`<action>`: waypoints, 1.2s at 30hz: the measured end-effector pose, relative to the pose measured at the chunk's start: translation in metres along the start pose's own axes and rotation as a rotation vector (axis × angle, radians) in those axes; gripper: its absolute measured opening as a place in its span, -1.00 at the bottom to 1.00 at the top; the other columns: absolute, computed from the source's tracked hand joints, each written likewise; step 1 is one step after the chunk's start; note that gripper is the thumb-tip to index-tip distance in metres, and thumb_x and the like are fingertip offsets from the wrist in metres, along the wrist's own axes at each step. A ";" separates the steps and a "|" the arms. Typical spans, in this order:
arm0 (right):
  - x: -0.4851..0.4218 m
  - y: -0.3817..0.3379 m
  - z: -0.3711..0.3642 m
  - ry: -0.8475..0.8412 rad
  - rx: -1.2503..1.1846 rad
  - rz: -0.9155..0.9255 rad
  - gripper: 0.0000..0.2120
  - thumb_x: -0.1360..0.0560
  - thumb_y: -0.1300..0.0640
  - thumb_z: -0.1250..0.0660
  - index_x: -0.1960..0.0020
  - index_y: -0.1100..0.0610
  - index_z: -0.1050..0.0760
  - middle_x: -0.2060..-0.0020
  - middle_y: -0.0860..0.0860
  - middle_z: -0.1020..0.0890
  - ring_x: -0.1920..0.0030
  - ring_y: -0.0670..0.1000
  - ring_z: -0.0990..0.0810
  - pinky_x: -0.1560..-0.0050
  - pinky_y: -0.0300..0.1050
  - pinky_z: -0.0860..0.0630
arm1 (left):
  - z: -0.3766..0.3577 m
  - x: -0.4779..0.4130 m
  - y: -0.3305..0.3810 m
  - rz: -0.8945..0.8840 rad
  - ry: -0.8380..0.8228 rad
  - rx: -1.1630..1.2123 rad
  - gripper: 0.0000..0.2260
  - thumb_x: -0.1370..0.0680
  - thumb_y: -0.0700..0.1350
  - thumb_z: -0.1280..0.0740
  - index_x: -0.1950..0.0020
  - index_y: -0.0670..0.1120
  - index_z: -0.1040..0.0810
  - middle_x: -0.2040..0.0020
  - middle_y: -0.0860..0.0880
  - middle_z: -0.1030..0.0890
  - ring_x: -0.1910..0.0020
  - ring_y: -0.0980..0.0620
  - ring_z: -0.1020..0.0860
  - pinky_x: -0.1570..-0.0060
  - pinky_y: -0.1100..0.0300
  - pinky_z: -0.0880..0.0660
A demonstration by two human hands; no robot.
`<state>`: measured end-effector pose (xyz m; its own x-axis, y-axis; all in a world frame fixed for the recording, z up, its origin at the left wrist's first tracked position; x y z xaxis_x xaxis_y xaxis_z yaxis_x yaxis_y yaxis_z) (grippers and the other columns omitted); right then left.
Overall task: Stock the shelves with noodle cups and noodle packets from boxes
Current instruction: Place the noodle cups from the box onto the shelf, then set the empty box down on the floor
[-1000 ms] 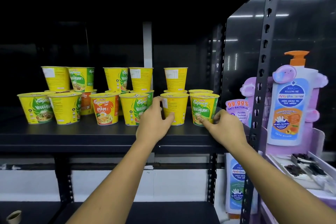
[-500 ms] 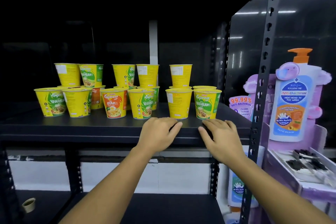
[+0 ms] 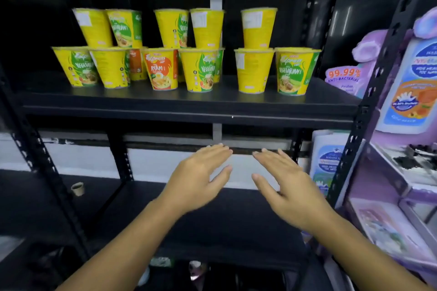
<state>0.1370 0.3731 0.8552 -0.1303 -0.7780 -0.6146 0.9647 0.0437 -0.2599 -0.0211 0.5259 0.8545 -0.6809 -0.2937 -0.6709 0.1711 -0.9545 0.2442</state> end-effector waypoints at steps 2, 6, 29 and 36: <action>0.030 -0.001 -0.028 -0.049 -0.038 -0.031 -0.51 -0.67 -0.17 -0.16 -0.53 0.01 -0.40 -0.41 -0.26 -0.35 -0.44 -0.54 0.03 -0.57 -0.33 0.06 | -0.014 0.036 -0.006 0.048 -0.070 -0.010 -0.59 -0.67 0.12 -0.24 -0.44 -0.03 -0.57 -0.40 0.11 -0.56 -0.46 0.19 -0.42 -0.48 0.25 -0.31; 0.101 0.007 -0.095 -0.266 -0.088 -0.161 -0.40 -0.65 -0.29 -0.03 -0.56 0.00 -0.36 -0.49 -0.10 -0.45 -0.55 -0.18 -0.25 -0.61 -0.13 -0.06 | -0.054 0.115 -0.021 0.208 -0.245 0.014 -0.50 -0.64 0.20 -0.18 -0.47 -0.04 -0.54 -0.44 0.05 -0.54 -0.47 0.16 -0.40 -0.53 0.15 -0.24; 0.380 -0.013 -0.361 -1.146 -0.206 -1.060 -0.34 -0.66 -0.27 -0.11 -0.66 -0.15 0.06 -0.58 0.04 -0.31 -0.52 0.15 -0.35 -0.46 0.13 -0.35 | -0.174 0.496 -0.170 1.102 -1.167 0.179 -0.44 -0.68 0.12 -0.26 -0.64 -0.02 -0.25 -0.56 -0.11 -0.38 -0.52 -0.08 -0.36 -0.45 0.11 -0.28; 0.420 -0.002 -0.447 -1.078 -0.206 -1.230 -0.34 -0.68 -0.17 -0.17 -0.67 -0.12 0.06 -0.50 0.17 -0.41 -0.39 0.20 -0.50 -0.28 0.00 -0.43 | -0.232 0.557 -0.243 1.067 -1.213 0.173 -0.44 -0.68 0.10 -0.26 -0.65 0.01 -0.23 -0.53 -0.15 -0.41 -0.48 -0.13 -0.42 -0.35 0.11 -0.36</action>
<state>-0.0217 0.3264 0.2651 -0.4522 -0.4529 0.7683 0.3529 -0.8820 -0.3123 -0.2767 0.5824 0.2585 -0.4568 -0.4918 0.7413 0.8872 -0.3128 0.3391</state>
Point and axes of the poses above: each hand's wrist, its own x-axis away from the middle knuckle, its own z-axis out of the back of the hand, y = z × x, the point moved 4 cm from there along -x, towards the middle knuckle
